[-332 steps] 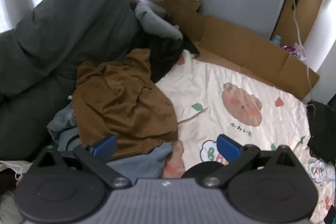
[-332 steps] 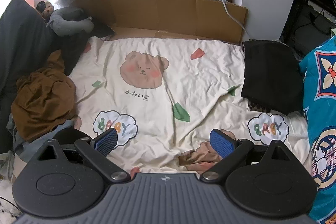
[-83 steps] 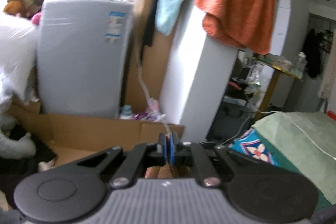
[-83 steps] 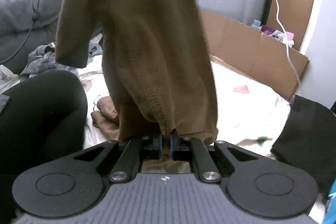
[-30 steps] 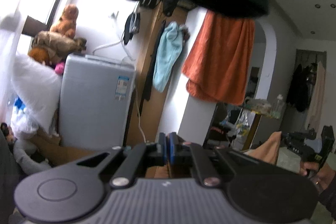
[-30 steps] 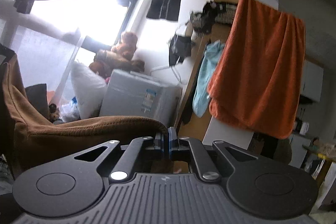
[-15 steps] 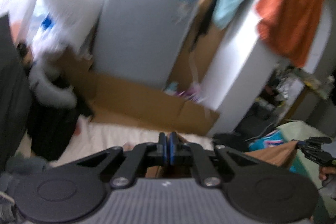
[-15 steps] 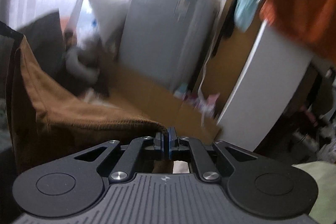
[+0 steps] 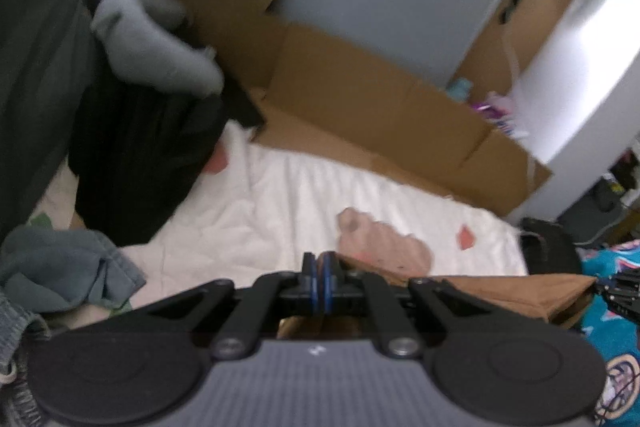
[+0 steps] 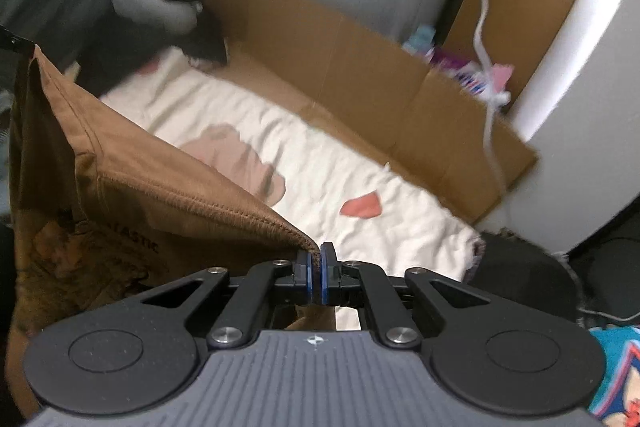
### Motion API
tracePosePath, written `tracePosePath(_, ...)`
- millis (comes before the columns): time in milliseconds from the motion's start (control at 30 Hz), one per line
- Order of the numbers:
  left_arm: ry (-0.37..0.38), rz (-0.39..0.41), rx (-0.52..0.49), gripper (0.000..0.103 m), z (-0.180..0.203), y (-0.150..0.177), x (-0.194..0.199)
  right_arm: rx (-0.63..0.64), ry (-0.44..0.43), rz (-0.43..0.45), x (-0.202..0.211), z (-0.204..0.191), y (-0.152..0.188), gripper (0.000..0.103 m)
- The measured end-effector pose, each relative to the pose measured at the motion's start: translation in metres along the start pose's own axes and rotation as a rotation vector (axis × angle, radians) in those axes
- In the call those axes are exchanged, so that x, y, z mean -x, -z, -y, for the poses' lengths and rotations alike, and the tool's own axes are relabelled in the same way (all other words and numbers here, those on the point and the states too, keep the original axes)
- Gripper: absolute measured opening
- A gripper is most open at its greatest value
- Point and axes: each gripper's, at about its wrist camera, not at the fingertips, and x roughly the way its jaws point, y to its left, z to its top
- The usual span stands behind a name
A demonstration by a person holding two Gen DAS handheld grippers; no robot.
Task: Fold clothes
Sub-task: 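Hold the T-shirt up with both tools and swing it over the bed, then lower the T-shirt onto the sheet and open both tools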
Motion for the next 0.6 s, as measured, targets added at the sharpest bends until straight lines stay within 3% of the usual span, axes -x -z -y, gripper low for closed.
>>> tracePosePath(433,-0.110,-0.145,0.049,0.004,-0.053,0.000,-0.149,-0.038,0.005,-0.157,-0.172,0.011,-0.032,0.003)
tracePosePath(600,-0.135,-0.201,0.047,0.004,-0.061,0.007,-0.195,-0.079,0.062,-0.197,-0.217,0.020,-0.037,0.003)
